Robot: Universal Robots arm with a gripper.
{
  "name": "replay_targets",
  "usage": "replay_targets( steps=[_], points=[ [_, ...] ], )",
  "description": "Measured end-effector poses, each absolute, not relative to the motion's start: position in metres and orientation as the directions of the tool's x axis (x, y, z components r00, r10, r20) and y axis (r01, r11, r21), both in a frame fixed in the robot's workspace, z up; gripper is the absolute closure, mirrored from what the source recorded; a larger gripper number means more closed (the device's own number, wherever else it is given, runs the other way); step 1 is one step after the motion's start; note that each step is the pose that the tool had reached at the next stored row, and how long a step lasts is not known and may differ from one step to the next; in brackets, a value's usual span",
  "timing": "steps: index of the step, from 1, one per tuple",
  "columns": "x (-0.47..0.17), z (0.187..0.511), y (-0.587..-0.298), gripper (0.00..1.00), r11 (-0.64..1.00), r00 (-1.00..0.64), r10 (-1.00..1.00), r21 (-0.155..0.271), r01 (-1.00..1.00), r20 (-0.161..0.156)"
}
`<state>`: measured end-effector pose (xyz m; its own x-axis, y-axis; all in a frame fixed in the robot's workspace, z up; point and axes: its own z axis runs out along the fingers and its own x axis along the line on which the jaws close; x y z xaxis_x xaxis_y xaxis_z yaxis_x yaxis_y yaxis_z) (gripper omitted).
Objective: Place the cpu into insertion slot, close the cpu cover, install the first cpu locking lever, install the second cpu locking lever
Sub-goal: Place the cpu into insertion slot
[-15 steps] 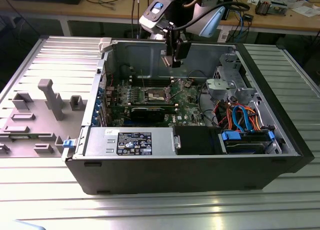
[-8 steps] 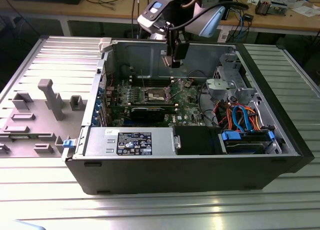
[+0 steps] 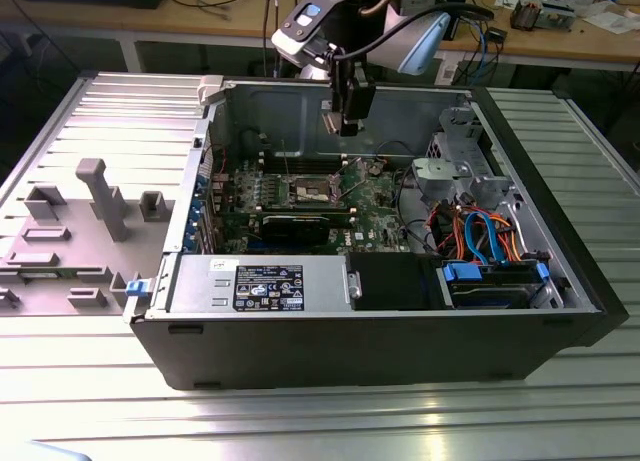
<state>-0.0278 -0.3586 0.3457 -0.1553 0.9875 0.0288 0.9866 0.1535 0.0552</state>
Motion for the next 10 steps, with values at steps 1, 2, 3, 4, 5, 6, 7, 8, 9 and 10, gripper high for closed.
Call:
replay_targets(
  steps=[1,2,3,4,5,6,7,8,9,10],
  points=[
    [-0.0278,0.3457,-0.3586,0.46,0.154,-0.155,0.987,0.055,0.987,0.029],
    [-0.0279,0.3457,-0.3586,0.46,0.154,-0.155,0.987,0.055,0.987,0.029],
    [-0.0279,0.3457,-0.3586,0.46,0.154,-0.155,0.987,0.055,0.987,0.029],
    [-0.0280,0.3457,-0.3586,0.46,0.154,-0.155,0.987,0.055,0.987,0.029],
    [-0.0280,0.3457,-0.3586,0.46,0.154,-0.155,0.987,0.055,0.987,0.029],
    [-0.0280,0.3457,-0.3586,0.46,0.154,-0.155,0.987,0.055,0.987,0.029],
    [-0.0280,0.3457,-0.3586,0.46,0.153,-0.155,0.987,0.055,0.987,0.029],
    [-0.0280,0.3457,-0.3586,0.46,0.152,-0.154,0.988,0.055,0.987,0.029],
    [-0.0280,0.3456,-0.3586,0.46,0.150,-0.152,0.988,0.055,0.987,0.029],
    [-0.0280,0.3453,-0.3586,0.46,0.145,-0.147,0.989,0.055,0.988,0.029]
  ],
)
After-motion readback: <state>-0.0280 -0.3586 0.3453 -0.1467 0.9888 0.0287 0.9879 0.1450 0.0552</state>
